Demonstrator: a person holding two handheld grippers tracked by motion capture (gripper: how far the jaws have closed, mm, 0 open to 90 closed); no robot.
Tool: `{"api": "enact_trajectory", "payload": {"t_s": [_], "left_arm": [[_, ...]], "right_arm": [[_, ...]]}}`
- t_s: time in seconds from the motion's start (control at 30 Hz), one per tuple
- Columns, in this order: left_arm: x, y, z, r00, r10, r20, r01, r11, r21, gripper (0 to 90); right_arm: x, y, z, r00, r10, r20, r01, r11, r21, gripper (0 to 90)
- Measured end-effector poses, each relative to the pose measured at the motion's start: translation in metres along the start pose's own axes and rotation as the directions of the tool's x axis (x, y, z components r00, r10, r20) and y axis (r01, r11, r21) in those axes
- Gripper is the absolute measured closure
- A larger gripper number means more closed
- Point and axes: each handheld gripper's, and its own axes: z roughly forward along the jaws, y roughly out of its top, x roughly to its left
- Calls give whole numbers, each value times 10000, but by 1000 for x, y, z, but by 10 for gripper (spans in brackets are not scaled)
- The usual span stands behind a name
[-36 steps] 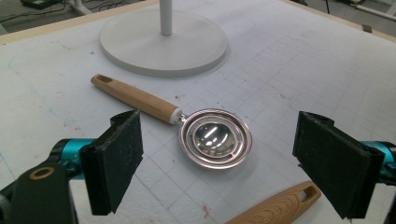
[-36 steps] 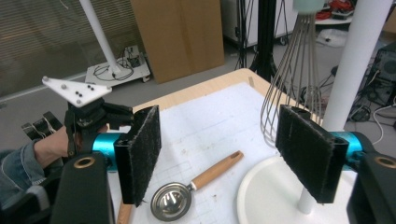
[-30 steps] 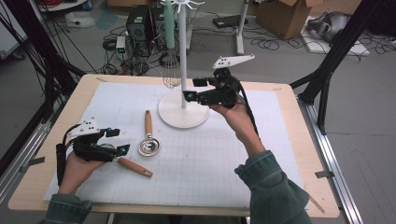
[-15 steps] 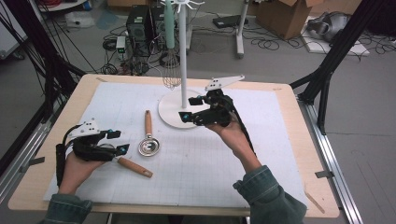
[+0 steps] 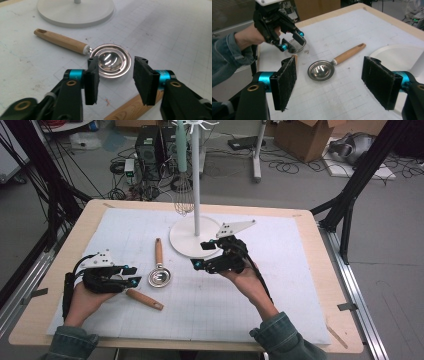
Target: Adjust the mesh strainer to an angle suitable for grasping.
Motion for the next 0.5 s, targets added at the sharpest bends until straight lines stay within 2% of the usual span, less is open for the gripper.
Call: {"api": "enact_trajectory", "payload": {"t_s": [0.1, 0.2, 0.3, 0.5], "left_arm": [[3, 0, 0, 9998, 162, 84, -165, 9993, 331, 699], [6, 1, 0, 9993, 367, 92, -373, 9968, 709, 773], [8, 1, 1, 9986, 523, 99, -530, 9941, 945, 841], [12, 0, 4, 9980, 609, 180, -628, 9895, 1301, 893]], "right_arm": [[5, -7, 7, 10000, -81, -32, 82, 9998, 178, 277], [9, -14, 14, 9999, -120, -86, 123, 9994, 316, 325], [13, -22, 20, 9996, -228, -168, 235, 9988, 435, 422], [24, -34, 36, 9975, -461, -538, 504, 9954, 818, 709]]}}
